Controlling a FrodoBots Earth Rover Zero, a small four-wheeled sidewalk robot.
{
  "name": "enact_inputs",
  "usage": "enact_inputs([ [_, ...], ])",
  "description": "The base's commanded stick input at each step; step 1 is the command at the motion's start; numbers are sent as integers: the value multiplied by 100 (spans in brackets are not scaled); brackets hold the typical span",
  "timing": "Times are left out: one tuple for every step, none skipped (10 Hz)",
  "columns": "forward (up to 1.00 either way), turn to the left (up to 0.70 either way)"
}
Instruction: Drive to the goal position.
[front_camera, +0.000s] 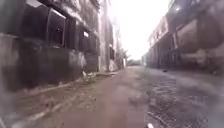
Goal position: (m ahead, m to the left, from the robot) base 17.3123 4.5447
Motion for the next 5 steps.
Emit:
enact_inputs([
  [100,1],
  [100,1],
  [100,1],
  [100,1],
  [100,-39],
])
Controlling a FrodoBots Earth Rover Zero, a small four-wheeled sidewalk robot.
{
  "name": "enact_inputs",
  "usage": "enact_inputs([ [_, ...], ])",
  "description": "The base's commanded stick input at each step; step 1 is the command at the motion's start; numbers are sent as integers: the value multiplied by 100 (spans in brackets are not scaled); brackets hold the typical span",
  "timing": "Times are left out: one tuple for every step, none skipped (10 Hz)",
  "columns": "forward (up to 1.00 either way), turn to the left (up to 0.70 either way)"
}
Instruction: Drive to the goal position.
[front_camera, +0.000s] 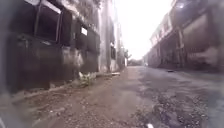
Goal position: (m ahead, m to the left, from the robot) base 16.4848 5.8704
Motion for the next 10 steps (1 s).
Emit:
enact_inputs([
  [100,-39],
  [100,-39],
  [100,-39],
  [100,-39],
  [100,1],
  [100,1],
  [100,1],
  [100,1],
  [100,1],
  [100,1],
])
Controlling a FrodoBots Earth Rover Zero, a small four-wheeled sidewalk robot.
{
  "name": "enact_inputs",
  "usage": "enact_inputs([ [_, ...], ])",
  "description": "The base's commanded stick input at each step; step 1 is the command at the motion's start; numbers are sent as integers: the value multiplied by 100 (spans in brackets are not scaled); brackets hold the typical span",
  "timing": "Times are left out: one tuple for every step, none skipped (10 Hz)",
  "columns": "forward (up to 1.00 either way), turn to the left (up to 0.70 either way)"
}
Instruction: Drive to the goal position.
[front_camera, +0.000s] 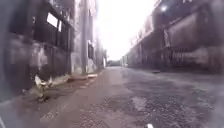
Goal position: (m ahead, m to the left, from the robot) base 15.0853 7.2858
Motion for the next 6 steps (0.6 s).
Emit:
enact_inputs([
  [100,1],
  [100,1],
  [100,1],
  [100,1],
  [100,1],
  [100,1],
])
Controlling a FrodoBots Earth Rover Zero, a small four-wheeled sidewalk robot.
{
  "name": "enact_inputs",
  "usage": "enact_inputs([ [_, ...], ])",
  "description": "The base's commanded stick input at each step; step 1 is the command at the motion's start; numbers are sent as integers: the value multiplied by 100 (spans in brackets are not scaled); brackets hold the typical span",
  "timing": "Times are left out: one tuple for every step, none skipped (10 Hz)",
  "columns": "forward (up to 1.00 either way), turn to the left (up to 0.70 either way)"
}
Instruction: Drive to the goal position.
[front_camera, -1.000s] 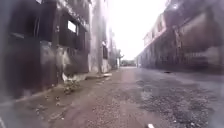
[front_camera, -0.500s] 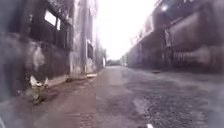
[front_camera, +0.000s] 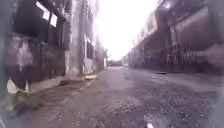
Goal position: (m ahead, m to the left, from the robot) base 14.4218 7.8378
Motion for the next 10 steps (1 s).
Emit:
enact_inputs([
  [100,1],
  [100,1],
  [100,1],
  [100,1],
  [100,1],
  [100,1],
  [100,1],
  [100,1],
  [100,1],
  [100,1],
])
